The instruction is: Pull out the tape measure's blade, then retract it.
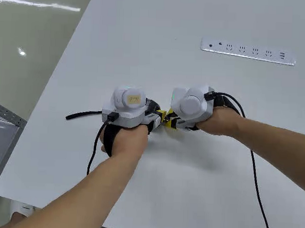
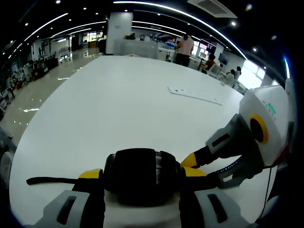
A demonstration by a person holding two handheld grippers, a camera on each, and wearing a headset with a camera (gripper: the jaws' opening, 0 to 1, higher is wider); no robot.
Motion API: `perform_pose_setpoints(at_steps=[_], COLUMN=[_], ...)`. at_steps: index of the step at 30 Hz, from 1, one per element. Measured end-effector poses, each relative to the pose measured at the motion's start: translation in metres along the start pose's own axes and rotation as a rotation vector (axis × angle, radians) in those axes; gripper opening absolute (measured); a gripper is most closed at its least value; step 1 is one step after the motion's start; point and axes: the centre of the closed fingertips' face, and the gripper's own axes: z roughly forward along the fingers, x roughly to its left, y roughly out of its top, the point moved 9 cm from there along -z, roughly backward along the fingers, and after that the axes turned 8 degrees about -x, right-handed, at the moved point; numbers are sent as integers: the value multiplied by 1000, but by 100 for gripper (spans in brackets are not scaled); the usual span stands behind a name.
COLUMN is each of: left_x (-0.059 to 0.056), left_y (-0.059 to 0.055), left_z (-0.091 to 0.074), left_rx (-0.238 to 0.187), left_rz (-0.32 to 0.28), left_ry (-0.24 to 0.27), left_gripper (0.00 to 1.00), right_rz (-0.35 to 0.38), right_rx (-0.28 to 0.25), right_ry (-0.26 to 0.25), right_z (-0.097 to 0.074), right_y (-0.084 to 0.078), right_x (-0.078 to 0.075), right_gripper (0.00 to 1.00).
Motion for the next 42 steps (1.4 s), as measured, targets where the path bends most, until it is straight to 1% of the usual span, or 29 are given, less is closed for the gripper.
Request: perform_pose_setpoints(at_steps=[12, 20, 22, 32, 39, 42], left_x=[0, 0, 0, -1, -1, 0], left_y=[0, 0, 0, 0, 1, 2], left_z=[0, 1, 1, 0, -1, 0], left_rx=[0, 0, 0, -3, -4, -7], left_rz=[1, -1, 0, -3, 3, -4], left_ry=[0, 0, 1, 8, 8, 6], left_gripper=[60, 60, 60, 61, 62, 62], right_rz=[-7, -35, -32, -65, -66, -65], right_rx=[-5, -5, -11, 2, 5, 8], right_ry=[-1, -4, -3, 3, 4, 2], right_z=[2, 3, 3, 2, 2, 2], right_y=[2, 3, 2, 4, 4, 4], right_x=[0, 0, 0, 1, 2, 2], right_gripper=[13, 13, 13, 13, 14, 14])
